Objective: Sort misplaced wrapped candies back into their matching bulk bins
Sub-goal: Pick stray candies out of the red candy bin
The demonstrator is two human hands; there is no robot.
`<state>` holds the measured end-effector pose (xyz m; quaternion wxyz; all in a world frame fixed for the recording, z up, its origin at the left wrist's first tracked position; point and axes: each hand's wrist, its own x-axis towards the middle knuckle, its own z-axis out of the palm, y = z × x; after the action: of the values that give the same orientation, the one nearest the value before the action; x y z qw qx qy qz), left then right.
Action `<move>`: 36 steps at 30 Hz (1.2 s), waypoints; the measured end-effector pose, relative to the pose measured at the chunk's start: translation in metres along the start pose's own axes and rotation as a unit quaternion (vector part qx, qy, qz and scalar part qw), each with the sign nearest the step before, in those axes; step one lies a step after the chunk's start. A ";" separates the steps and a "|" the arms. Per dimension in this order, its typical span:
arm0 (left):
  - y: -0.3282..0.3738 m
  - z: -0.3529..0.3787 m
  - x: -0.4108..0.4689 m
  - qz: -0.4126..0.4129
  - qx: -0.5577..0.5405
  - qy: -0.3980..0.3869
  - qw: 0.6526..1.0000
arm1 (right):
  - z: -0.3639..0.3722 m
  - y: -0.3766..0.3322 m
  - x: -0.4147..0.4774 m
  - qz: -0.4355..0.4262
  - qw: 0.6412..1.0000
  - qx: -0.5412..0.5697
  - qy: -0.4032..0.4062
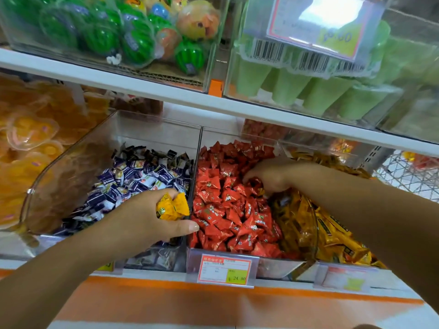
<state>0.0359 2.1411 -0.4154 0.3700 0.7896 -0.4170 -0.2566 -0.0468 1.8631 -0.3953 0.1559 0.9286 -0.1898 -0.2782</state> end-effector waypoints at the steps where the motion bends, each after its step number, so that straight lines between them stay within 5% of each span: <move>1: -0.001 0.000 0.000 -0.001 0.000 -0.002 1.000 | 0.000 -0.001 0.003 0.003 1.000 0.014 0.000; 5: -0.002 -0.002 0.000 -0.010 -0.011 -0.012 1.000 | 0.000 0.005 0.002 -0.036 0.986 0.159 0.018; 11: -0.004 -0.003 0.001 -0.014 -0.019 -0.011 1.000 | -0.009 0.010 -0.045 -0.066 0.892 0.431 0.121; 19: 0.012 0.000 0.004 0.053 -0.116 0.118 0.985 | -0.005 -0.015 -0.077 -0.134 0.626 0.764 0.074; 23: 0.028 0.004 0.011 0.098 -0.078 0.117 0.985 | -0.004 -0.042 -0.085 -0.192 0.534 0.823 0.043; 26: 0.031 0.010 0.017 0.115 -0.038 0.063 0.991 | -0.002 -0.054 -0.085 -0.213 0.507 0.835 0.041; 29: 0.033 0.010 0.017 0.123 -0.039 0.095 0.987 | -0.003 -0.047 -0.084 -0.189 0.545 0.813 0.076; 32: 0.028 0.001 0.017 0.107 -0.089 0.151 0.979 | -0.006 -0.013 -0.089 -0.108 0.795 0.584 0.127; 33: 0.025 -0.004 0.017 0.096 -0.099 0.169 0.976 | -0.009 -0.004 -0.091 -0.094 0.844 0.516 0.110; 36: 0.012 -0.017 0.015 0.068 -0.086 0.189 0.976 | -0.014 0.005 -0.074 -0.084 0.874 0.470 0.095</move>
<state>0.0502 2.1305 -0.3967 0.5252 0.7587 -0.3686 -0.1121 -0.0975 1.8941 -0.3479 -0.3053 0.9269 -0.2039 -0.0785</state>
